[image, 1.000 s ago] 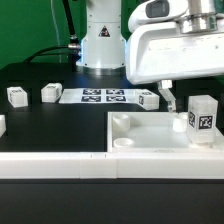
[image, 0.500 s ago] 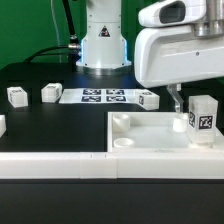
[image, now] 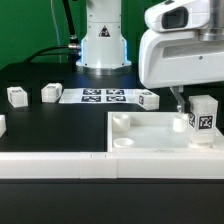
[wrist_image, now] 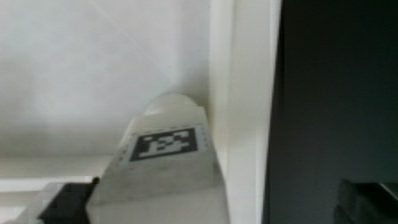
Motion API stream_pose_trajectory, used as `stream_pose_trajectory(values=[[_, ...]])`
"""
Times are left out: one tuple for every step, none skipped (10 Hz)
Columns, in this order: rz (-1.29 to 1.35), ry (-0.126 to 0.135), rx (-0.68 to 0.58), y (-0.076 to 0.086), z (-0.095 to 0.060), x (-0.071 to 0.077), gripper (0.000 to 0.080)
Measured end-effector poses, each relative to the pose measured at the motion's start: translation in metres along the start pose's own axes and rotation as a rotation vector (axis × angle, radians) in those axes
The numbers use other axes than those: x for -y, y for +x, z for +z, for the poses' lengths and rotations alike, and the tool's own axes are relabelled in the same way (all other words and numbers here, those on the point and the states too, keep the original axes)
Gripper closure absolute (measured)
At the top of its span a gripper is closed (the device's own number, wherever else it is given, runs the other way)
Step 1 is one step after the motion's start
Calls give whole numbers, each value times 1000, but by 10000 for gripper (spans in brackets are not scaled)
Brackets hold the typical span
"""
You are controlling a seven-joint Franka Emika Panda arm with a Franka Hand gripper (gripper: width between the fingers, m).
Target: Assemble square table
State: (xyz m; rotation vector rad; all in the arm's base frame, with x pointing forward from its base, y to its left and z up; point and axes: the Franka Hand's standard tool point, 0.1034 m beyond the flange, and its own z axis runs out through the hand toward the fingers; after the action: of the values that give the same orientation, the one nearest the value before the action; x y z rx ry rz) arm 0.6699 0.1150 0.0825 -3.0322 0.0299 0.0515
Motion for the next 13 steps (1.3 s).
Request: stream_pose_trajectory(values=[[16, 0, 0, 0, 0, 0, 281], [15, 0, 0, 0, 0, 0, 421], [76, -1, -1, 0, 0, -2, 486], [146, -1, -1, 0, 0, -2, 486], [241, -1, -1, 0, 0, -2, 486], [260, -1, -1, 0, 0, -2, 486], [348, 3, -5, 1, 0, -3, 486], [532, 44, -46, 2, 1, -5, 486], [729, 76, -69, -5, 2, -6, 490], [877, 103, -42, -13, 7, -5, 490], [1025, 136, -17, -13, 10, -2, 498], [1145, 165, 1, -10, 8, 0, 503], [1284, 206, 25, -6, 7, -1, 503]])
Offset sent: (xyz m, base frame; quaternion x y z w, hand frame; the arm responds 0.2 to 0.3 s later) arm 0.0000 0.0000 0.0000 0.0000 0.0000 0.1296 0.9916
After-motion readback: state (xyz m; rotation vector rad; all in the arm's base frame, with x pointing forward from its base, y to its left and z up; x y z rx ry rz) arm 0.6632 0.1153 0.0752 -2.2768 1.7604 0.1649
